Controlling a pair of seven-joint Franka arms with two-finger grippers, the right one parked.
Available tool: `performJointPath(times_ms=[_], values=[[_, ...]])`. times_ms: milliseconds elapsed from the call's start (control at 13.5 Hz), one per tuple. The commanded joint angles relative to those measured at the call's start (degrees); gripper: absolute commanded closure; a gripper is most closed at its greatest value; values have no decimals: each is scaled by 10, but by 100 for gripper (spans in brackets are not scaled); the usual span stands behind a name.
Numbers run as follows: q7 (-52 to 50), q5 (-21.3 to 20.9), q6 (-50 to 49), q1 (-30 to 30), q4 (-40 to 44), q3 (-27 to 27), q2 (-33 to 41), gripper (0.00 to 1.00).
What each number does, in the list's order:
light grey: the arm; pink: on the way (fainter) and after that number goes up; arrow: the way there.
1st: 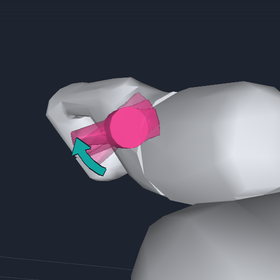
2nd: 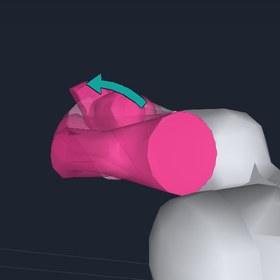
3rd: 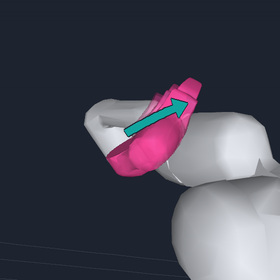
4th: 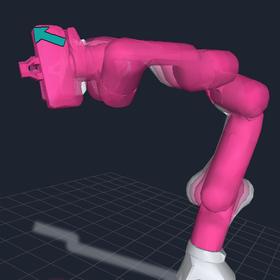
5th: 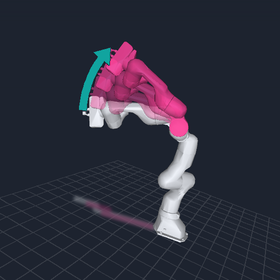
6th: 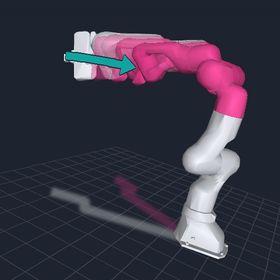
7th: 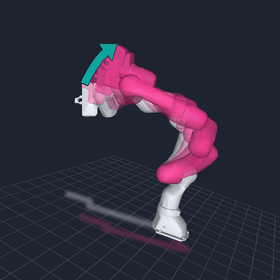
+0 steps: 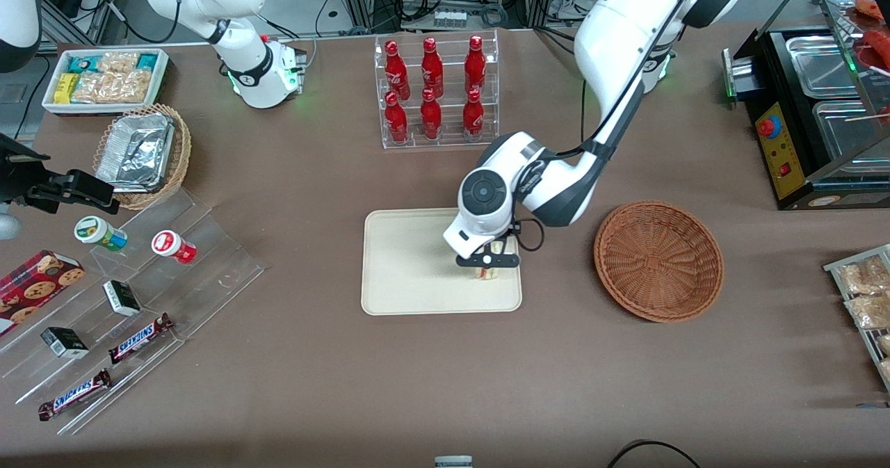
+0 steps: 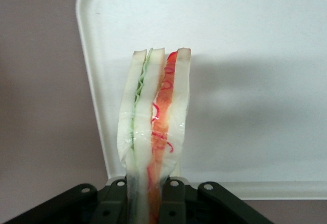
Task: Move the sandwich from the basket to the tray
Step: 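Lower the sandwich onto the tray and open the left gripper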
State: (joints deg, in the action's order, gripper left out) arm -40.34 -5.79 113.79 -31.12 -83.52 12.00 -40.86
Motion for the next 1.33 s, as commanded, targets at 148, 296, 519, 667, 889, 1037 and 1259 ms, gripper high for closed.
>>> performJointPath(times_ms=[148, 296, 519, 667, 889, 1037, 1259], values=[[-10, -35, 2, -23, 53, -9, -55, 100], [-11, -37, 13, -22, 53, -9, -60, 100], [-25, -37, 14, -22, 53, -10, -64, 100], [-32, -37, 14, -21, 53, -11, -66, 76], [-34, -41, 14, -21, 53, -11, -65, 0], [-43, -41, 13, -20, 53, -11, -62, 0], [-57, -44, 9, -17, 54, -14, -55, 0]])
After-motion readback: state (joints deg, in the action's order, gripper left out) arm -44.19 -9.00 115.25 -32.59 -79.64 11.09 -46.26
